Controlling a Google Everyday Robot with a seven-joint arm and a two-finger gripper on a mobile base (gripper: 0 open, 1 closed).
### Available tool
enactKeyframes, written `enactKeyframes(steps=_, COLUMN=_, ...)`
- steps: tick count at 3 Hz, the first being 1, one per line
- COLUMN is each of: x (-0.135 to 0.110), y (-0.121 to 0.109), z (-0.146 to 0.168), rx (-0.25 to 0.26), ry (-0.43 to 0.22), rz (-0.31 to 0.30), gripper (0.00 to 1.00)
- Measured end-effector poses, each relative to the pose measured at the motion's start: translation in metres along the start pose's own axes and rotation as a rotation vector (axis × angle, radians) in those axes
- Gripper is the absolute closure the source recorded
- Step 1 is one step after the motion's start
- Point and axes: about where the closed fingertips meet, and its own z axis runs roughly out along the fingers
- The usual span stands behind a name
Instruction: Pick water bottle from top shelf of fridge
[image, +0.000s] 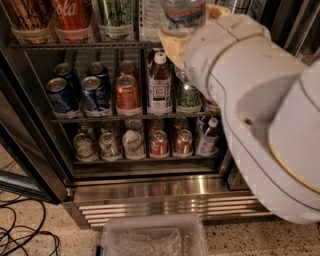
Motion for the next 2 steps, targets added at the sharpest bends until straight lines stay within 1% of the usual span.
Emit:
enactKeyframes(steps=1, x=0.051, y=0.005, z=-0.021, rx=-0.126, ry=-0.032, rz=0.120, gripper=1.00)
enactKeyframes(steps=2, x=0.083, y=0.022, z=-0.052, rx=-0.240, ry=-0.064, rz=0.205, gripper=1.00)
